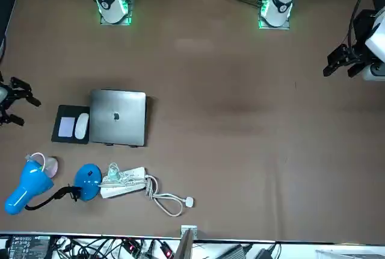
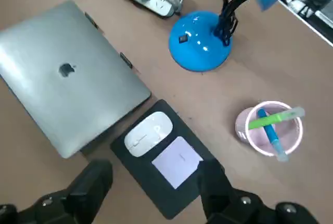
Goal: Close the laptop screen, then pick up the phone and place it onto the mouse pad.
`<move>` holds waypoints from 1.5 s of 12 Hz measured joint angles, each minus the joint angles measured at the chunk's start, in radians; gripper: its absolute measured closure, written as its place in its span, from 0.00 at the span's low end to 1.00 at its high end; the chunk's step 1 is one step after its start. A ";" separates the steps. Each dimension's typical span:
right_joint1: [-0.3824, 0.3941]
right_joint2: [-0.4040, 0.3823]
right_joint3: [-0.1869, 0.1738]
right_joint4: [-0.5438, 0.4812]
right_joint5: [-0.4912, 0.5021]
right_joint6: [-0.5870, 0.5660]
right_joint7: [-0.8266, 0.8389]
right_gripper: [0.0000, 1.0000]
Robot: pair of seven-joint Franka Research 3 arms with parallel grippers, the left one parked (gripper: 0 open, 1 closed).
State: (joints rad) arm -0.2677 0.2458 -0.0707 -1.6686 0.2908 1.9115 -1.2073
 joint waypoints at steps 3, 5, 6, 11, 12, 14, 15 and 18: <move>0.045 -0.018 0.005 0.050 -0.056 -0.034 0.160 0.00; 0.084 -0.044 0.007 0.061 -0.092 -0.058 0.315 0.00; 0.103 -0.061 0.008 0.062 -0.111 -0.073 0.379 0.00; 0.180 -0.125 0.011 0.081 -0.192 -0.162 0.670 0.00; 0.181 -0.135 0.016 0.084 -0.197 -0.178 0.716 0.00; 0.183 -0.154 0.022 0.085 -0.201 -0.212 0.825 0.00; 0.188 -0.164 0.023 0.085 -0.201 -0.229 0.868 0.00; 0.221 -0.219 0.027 0.073 -0.222 -0.283 1.029 0.00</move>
State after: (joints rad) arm -0.0465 0.0267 -0.0439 -1.5957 0.0691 1.6289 -0.1783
